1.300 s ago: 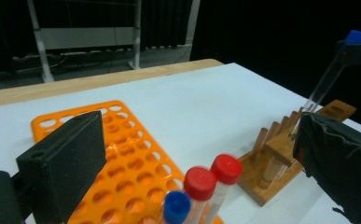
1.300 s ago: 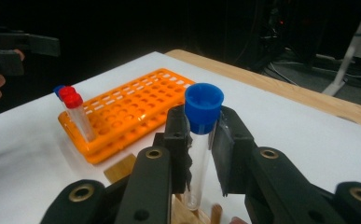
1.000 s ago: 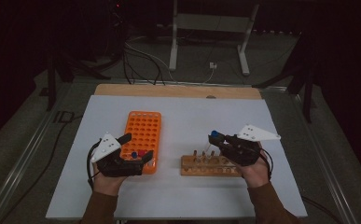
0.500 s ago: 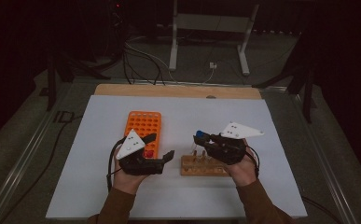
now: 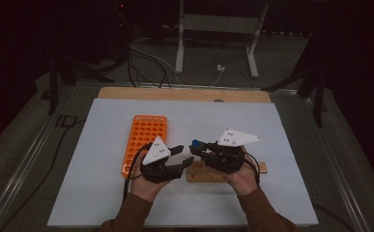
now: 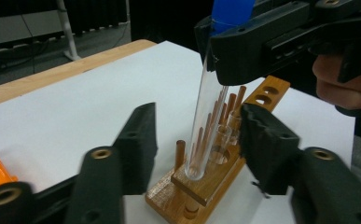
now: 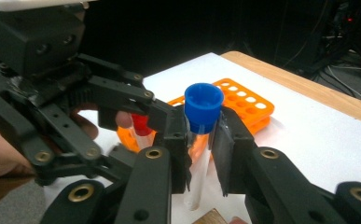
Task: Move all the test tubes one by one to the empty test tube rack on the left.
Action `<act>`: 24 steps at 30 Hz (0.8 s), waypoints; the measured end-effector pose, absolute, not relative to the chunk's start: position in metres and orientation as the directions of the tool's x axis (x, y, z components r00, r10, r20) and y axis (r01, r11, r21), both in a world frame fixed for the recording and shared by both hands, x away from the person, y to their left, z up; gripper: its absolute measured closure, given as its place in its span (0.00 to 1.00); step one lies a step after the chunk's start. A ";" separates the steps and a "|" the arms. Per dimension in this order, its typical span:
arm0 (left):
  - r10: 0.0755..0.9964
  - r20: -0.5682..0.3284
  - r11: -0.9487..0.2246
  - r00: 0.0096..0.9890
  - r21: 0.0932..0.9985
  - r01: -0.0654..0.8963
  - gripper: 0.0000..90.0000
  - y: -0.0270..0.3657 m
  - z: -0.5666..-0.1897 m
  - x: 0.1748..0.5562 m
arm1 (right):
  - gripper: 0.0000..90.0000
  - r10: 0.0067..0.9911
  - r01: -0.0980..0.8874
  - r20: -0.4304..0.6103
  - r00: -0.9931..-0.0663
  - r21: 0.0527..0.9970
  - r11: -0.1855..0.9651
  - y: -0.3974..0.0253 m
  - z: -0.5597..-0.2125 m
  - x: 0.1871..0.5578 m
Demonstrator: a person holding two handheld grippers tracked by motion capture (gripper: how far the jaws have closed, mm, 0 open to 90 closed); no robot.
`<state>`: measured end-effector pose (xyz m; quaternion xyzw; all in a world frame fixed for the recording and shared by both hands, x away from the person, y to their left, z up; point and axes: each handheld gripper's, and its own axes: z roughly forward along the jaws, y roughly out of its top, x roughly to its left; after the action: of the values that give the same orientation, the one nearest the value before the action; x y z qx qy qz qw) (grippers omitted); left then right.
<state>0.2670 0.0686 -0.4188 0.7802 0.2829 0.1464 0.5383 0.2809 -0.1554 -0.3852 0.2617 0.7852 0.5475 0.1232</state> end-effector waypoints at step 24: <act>0.620 -0.046 -0.256 0.783 0.932 0.257 0.86 0.081 -0.414 0.270 | 0.34 0.557 0.269 0.094 -0.825 0.932 0.242 -0.169 -0.384 0.279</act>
<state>0.2696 0.0809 -0.4141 0.7745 0.2831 0.1680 0.5402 0.2787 -0.1689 -0.3842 0.2656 0.7774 0.5553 0.1293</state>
